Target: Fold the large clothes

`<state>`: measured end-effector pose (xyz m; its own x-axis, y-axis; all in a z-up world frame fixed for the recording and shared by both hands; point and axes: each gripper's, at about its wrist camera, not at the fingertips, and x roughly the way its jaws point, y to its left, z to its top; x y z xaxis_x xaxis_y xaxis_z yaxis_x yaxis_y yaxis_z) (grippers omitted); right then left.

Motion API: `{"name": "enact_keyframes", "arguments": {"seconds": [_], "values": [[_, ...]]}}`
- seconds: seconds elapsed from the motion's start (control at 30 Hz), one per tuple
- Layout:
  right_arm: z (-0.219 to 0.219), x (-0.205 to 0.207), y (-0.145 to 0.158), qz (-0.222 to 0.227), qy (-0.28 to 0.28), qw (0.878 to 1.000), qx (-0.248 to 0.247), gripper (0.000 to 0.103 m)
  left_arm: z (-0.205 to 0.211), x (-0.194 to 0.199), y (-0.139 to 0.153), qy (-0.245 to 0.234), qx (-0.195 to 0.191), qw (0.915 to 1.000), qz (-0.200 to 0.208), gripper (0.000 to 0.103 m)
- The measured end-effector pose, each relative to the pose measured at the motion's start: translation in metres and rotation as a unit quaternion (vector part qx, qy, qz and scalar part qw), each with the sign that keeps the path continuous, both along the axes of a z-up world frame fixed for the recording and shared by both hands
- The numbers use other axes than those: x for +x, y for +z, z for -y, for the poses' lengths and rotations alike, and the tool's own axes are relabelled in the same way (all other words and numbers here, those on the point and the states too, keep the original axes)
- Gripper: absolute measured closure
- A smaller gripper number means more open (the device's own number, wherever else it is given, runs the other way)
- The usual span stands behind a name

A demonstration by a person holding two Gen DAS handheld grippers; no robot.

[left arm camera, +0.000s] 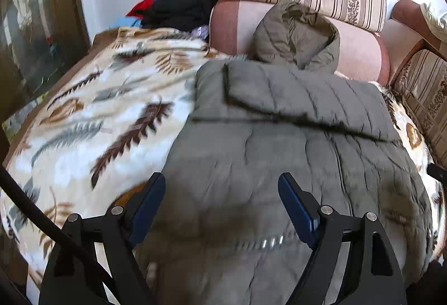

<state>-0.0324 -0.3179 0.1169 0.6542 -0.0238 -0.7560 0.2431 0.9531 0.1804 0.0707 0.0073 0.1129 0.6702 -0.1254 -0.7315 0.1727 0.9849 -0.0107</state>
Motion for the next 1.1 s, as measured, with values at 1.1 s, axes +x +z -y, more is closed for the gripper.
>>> {"name": "enact_keyframes", "arguments": {"seconds": [1.1], "values": [[-0.113,0.173,-0.002,0.001,0.059,0.989,-0.139,0.03,-0.002,0.034,0.006,0.021,-0.045,0.9987,0.009,0.021]]}}
